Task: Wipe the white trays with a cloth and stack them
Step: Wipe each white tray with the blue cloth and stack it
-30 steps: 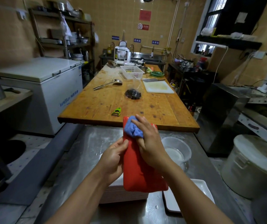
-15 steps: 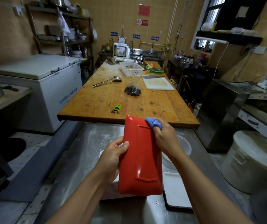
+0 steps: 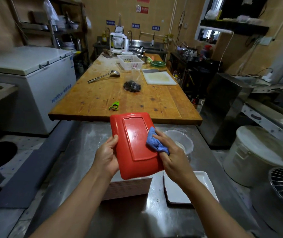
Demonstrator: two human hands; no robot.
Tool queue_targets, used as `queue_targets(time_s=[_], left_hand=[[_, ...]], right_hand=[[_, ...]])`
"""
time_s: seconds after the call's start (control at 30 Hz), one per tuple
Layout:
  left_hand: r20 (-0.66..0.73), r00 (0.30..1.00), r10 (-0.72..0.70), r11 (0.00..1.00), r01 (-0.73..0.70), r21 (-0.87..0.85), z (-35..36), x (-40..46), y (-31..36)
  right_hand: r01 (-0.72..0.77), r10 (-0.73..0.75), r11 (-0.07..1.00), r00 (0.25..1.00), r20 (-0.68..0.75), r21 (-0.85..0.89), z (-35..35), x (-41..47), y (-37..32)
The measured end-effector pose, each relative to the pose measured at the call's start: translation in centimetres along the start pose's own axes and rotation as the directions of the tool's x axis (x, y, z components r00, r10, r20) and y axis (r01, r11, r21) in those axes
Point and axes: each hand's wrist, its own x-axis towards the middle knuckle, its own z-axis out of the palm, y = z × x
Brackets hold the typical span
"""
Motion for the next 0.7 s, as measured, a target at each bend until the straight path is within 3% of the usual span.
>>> queue_targets(time_s=[0.27,0.5,0.7], left_hand=[[-0.124,0.991,-0.044,0.992,0.029,-0.121,1.3,0.5,-0.7],[-0.125,0.991,0.042,0.992,-0.056,-0.116,1.9,-0.1,-1.1],[-0.016,0.996,0.093,0.992,-0.094,-0.082,1.6,-1.1,-1.5]], right_hand=[[0.090,-0.102,0.988,0.990,-0.099,-0.124,1.1,-3.1,-0.2],[0.267,-0.278,0.931,0.961,-0.007,-0.248,4.7,-4.2,-1.7],[0.241,-0.224,0.939,0.970,0.094,-0.245,4.2,-1.7,-2.3]])
